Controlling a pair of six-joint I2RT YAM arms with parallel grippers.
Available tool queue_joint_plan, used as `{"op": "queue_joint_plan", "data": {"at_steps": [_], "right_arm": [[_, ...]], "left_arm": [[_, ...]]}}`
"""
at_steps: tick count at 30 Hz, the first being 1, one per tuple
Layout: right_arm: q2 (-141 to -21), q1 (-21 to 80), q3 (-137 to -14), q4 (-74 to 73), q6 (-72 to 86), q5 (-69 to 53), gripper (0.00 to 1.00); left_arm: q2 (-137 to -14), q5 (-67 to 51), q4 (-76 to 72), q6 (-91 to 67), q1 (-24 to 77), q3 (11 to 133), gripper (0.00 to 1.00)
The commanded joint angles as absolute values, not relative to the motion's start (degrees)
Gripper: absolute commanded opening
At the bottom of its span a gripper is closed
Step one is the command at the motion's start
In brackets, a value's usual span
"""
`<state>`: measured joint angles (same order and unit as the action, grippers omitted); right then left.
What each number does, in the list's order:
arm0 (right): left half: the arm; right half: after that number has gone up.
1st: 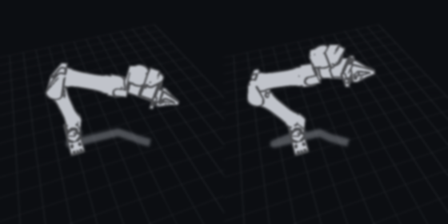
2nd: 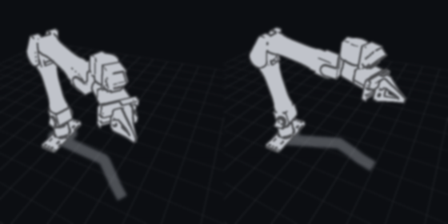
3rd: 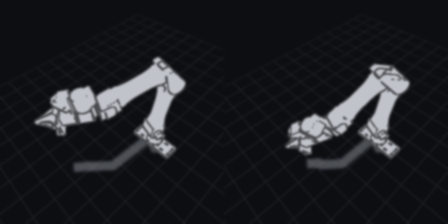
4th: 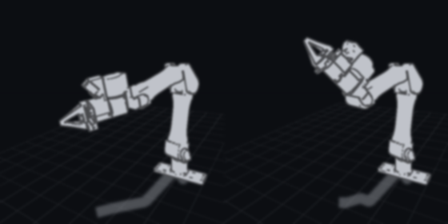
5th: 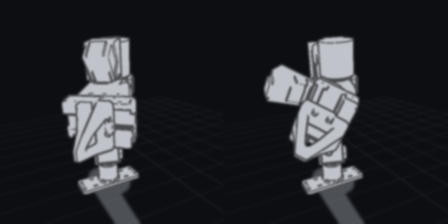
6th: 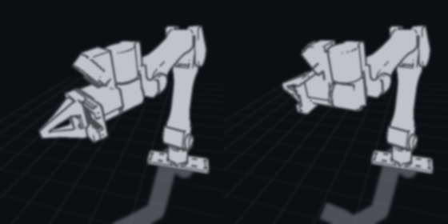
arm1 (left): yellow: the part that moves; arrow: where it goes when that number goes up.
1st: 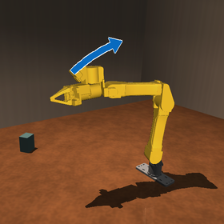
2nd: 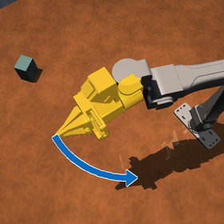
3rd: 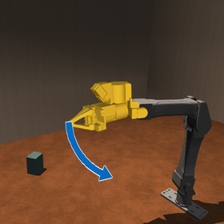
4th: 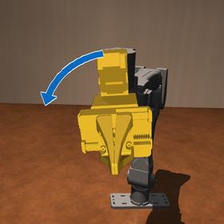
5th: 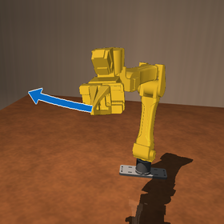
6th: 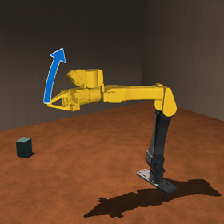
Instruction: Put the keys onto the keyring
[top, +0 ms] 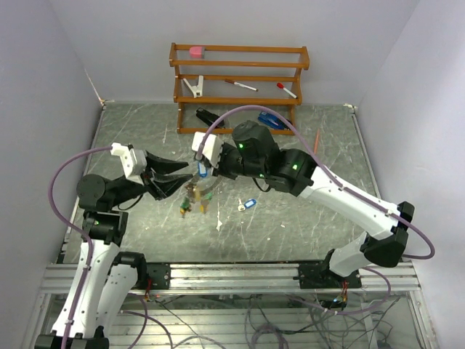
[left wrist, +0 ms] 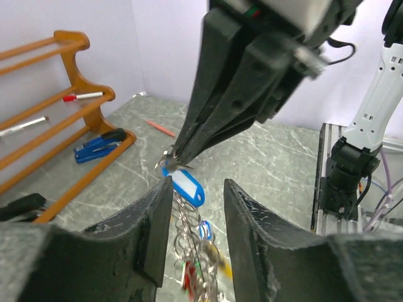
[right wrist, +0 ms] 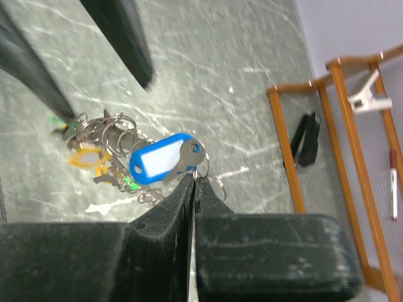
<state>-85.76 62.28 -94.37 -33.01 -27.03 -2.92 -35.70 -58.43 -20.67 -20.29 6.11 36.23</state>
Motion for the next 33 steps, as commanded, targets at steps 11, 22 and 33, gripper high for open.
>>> {"op": "queue_joint_plan", "data": {"at_steps": [11, 22, 33], "right_arm": [[-82.18, 60.29, -93.53, -35.26, -25.1, -3.4, 0.0], [-85.09, 63.51, -96.15, -36.08, -24.9, -2.36, 0.0], [-86.45, 64.93, -97.36, -36.01, -24.79, -1.22, 0.0]], "left_arm": [[-42.05, -62.86, -7.2, -7.67, 6.46, 45.73, 0.54], [-50.13, -65.62, 0.0, -4.85, 9.52, 52.69, 0.58], [-51.12, -69.09, -1.55, -10.34, 10.76, 52.11, 0.49]]}}
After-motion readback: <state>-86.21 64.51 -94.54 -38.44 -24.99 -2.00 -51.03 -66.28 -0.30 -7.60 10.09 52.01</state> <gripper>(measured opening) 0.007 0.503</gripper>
